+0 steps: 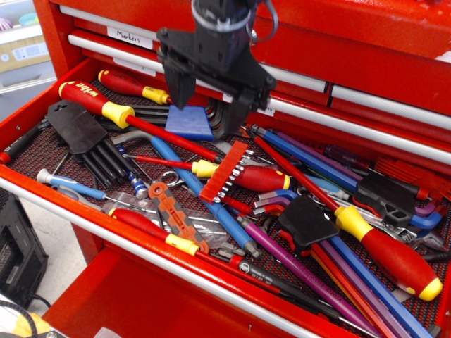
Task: Pick up bit holder
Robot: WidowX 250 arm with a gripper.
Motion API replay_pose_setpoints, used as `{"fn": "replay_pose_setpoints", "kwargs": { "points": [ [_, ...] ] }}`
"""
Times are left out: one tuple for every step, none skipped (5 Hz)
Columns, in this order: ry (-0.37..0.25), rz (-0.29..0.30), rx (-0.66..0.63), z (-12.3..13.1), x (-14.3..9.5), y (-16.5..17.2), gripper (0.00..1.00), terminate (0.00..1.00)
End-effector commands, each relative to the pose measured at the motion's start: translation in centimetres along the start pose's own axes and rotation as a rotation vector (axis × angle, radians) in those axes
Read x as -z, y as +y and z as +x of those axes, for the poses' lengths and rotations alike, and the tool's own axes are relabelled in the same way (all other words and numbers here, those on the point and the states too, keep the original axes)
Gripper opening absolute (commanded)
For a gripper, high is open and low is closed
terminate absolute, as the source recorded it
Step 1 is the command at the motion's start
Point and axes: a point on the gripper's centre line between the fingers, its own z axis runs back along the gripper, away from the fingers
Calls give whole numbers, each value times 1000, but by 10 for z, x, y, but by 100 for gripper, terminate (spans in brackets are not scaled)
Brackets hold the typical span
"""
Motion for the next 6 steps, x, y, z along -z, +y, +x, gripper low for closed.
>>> {"fn": "replay_pose_setpoints", "kwargs": {
  "points": [
    [-65, -59, 19, 5, 28, -17, 100, 0],
    [-90, -62, 24, 2, 54, -22, 100, 0],
    [-125, -59, 22, 2, 73, -19, 100, 0],
    [-142, -61, 19, 1, 85, -19, 100, 0],
    [-147, -37, 34, 2, 93, -14, 100, 0],
    [-143, -77, 32, 1, 102, -13, 100, 0]
  ]
}}
